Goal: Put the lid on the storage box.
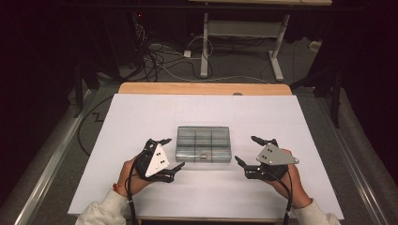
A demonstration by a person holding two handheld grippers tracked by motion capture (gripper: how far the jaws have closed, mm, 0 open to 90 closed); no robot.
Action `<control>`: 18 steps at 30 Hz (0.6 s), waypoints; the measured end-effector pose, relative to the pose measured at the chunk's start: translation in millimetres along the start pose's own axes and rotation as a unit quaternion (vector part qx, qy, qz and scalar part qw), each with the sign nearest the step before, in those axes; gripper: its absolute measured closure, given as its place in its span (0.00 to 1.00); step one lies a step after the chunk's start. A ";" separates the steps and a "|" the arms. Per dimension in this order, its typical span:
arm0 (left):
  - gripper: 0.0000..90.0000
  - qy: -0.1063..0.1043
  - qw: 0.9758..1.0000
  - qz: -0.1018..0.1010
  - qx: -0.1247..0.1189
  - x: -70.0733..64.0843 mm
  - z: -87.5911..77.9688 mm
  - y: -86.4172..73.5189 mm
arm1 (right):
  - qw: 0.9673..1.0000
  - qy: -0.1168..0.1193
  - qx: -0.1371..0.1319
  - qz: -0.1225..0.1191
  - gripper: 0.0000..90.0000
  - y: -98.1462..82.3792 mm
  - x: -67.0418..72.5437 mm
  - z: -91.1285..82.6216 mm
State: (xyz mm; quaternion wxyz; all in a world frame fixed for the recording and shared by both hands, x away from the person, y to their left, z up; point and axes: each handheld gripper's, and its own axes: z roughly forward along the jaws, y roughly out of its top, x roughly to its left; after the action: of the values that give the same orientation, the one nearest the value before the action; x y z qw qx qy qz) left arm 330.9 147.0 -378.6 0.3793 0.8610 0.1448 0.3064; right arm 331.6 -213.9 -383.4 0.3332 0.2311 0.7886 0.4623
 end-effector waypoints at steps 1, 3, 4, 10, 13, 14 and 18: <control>0.17 0.000 1.000 0.001 -0.001 -0.3 -0.5 -1.1 | 1.000 -0.001 0.000 0.000 0.21 -0.5 0.4 -0.6; 0.17 0.000 1.000 0.001 -0.002 -0.6 -1.1 -3.5 | 1.000 0.000 0.001 -0.002 0.21 -2.0 1.3 -2.4; 0.16 0.001 1.000 0.001 -0.001 -0.7 -1.3 -4.5 | 1.000 0.000 0.002 -0.003 0.21 -2.7 1.7 -3.3; 0.17 0.005 1.000 0.005 0.005 -2.1 -4.7 -9.6 | 1.000 0.001 0.000 -0.004 0.21 -6.9 2.3 -10.1; 0.17 0.008 1.000 0.008 0.007 -3.0 -7.4 -11.2 | 1.000 -0.004 0.001 -0.009 0.21 -9.0 2.0 -12.9; 0.17 0.010 1.000 0.009 0.007 -3.6 -8.3 -11.8 | 1.000 -0.005 0.002 -0.007 0.21 -10.1 2.1 -13.9; 0.17 0.011 1.000 0.008 0.007 -4.4 -11.9 -15.2 | 1.000 -0.008 0.005 -0.012 0.21 -13.5 1.4 -17.5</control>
State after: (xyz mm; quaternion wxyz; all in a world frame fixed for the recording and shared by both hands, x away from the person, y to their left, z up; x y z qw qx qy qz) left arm 319.7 161.8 -385.5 0.3691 0.8615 0.1444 0.3172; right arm 317.0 -229.3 -389.6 0.3435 0.2269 0.7910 0.4526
